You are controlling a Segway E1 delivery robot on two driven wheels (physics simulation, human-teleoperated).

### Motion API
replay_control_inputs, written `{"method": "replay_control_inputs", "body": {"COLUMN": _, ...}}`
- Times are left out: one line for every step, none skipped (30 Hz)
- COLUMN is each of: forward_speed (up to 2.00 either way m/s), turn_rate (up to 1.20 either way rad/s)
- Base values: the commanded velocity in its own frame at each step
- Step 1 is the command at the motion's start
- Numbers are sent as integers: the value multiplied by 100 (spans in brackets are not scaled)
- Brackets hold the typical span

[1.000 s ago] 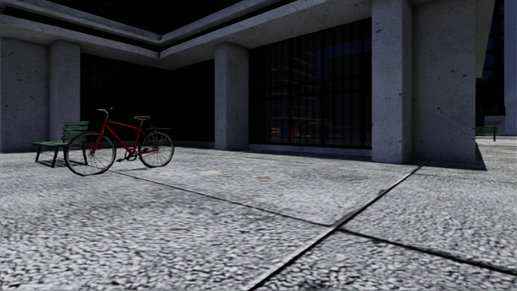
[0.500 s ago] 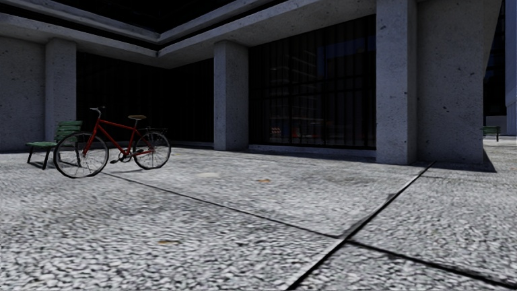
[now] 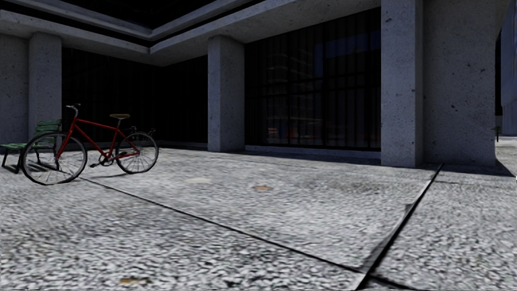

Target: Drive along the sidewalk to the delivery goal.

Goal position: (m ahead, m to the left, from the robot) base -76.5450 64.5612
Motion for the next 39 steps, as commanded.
{"method": "replay_control_inputs", "body": {"forward_speed": 105, "turn_rate": -52}}
{"method": "replay_control_inputs", "body": {"forward_speed": 106, "turn_rate": -54}}
{"method": "replay_control_inputs", "body": {"forward_speed": 106, "turn_rate": -54}}
{"method": "replay_control_inputs", "body": {"forward_speed": 106, "turn_rate": -55}}
{"method": "replay_control_inputs", "body": {"forward_speed": 106, "turn_rate": -55}}
{"method": "replay_control_inputs", "body": {"forward_speed": 106, "turn_rate": -56}}
{"method": "replay_control_inputs", "body": {"forward_speed": 106, "turn_rate": -56}}
{"method": "replay_control_inputs", "body": {"forward_speed": 106, "turn_rate": -61}}
{"method": "replay_control_inputs", "body": {"forward_speed": 106, "turn_rate": -66}}
{"method": "replay_control_inputs", "body": {"forward_speed": 106, "turn_rate": -70}}
{"method": "replay_control_inputs", "body": {"forward_speed": 106, "turn_rate": -70}}
{"method": "replay_control_inputs", "body": {"forward_speed": 106, "turn_rate": -71}}
{"method": "replay_control_inputs", "body": {"forward_speed": 106, "turn_rate": -71}}
{"method": "replay_control_inputs", "body": {"forward_speed": 106, "turn_rate": -71}}
{"method": "replay_control_inputs", "body": {"forward_speed": 106, "turn_rate": -72}}
{"method": "replay_control_inputs", "body": {"forward_speed": 107, "turn_rate": -72}}
{"method": "replay_control_inputs", "body": {"forward_speed": 107, "turn_rate": -72}}
{"method": "replay_control_inputs", "body": {"forward_speed": 107, "turn_rate": -74}}
{"method": "replay_control_inputs", "body": {"forward_speed": 107, "turn_rate": -76}}
{"method": "replay_control_inputs", "body": {"forward_speed": 107, "turn_rate": -79}}
{"method": "replay_control_inputs", "body": {"forward_speed": 107, "turn_rate": -79}}
{"method": "replay_control_inputs", "body": {"forward_speed": 107, "turn_rate": -83}}
{"method": "replay_control_inputs", "body": {"forward_speed": 107, "turn_rate": -84}}
{"method": "replay_control_inputs", "body": {"forward_speed": 107, "turn_rate": -84}}
{"method": "replay_control_inputs", "body": {"forward_speed": 107, "turn_rate": -84}}
{"method": "replay_control_inputs", "body": {"forward_speed": 107, "turn_rate": -84}}
{"method": "replay_control_inputs", "body": {"forward_speed": 107, "turn_rate": -84}}
{"method": "replay_control_inputs", "body": {"forward_speed": 107, "turn_rate": -84}}
{"method": "replay_control_inputs", "body": {"forward_speed": 107, "turn_rate": -84}}
{"method": "replay_control_inputs", "body": {"forward_speed": 107, "turn_rate": -84}}
{"method": "replay_control_inputs", "body": {"forward_speed": 107, "turn_rate": -85}}
{"method": "replay_control_inputs", "body": {"forward_speed": 107, "turn_rate": -85}}
{"method": "replay_control_inputs", "body": {"forward_speed": 107, "turn_rate": -85}}
{"method": "replay_control_inputs", "body": {"forward_speed": 107, "turn_rate": -88}}
{"method": "replay_control_inputs", "body": {"forward_speed": 107, "turn_rate": -92}}
{"method": "replay_control_inputs", "body": {"forward_speed": 107, "turn_rate": -93}}
{"method": "replay_control_inputs", "body": {"forward_speed": 107, "turn_rate": -93}}
{"method": "replay_control_inputs", "body": {"forward_speed": 107, "turn_rate": -93}}
{"method": "replay_control_inputs", "body": {"forward_speed": 107, "turn_rate": -93}}
